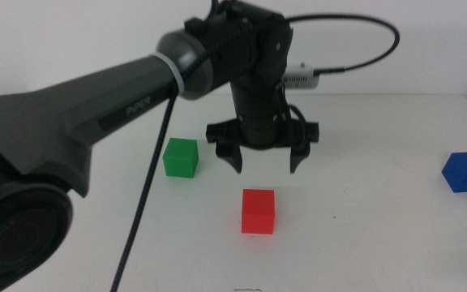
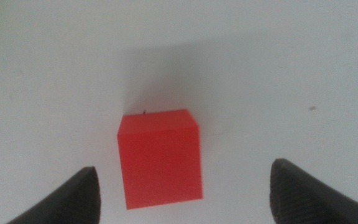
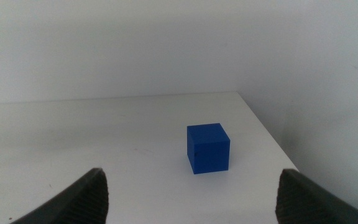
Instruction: Stack red cubes first, then green, then blue cubes in a specific spot.
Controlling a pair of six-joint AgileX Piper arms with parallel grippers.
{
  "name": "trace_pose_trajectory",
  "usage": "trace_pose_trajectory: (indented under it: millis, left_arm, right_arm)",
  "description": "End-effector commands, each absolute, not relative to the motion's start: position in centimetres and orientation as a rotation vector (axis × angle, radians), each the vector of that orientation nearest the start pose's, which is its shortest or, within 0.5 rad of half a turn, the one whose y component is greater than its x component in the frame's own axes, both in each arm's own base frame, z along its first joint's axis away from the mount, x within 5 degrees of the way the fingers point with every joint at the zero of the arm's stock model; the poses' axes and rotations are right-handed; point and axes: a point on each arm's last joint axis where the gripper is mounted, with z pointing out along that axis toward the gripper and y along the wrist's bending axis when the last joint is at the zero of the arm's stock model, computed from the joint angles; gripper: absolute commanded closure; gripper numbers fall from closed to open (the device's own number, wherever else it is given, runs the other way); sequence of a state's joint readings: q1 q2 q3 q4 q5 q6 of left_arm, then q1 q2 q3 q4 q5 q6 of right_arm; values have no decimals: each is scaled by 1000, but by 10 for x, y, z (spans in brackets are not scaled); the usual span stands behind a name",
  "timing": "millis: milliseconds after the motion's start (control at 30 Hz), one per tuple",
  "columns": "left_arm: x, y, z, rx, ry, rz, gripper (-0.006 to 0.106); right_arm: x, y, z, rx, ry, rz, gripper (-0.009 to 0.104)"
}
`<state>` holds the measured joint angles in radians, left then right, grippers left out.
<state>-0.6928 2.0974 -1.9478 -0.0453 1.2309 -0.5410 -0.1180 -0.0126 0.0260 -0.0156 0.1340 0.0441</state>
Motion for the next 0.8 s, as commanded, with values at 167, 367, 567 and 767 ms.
trace_pose_trajectory:
  millis: [167, 367, 567, 767]
  left_arm:
    - [328, -271, 347, 246, 2754, -306, 7]
    - [339, -251, 357, 209, 2701, -217, 7]
    - [360, -219, 357, 232, 2711, -228, 7]
    - [379, -184, 357, 211, 2704, -179, 7]
  right_arm:
    - [55, -7, 204, 105, 1530, -90, 19]
    - [55, -7, 204, 105, 1530, -90, 19]
    - [55, -7, 204, 105, 1530, -90, 19]
    - [55, -7, 204, 105, 1530, -90, 19]
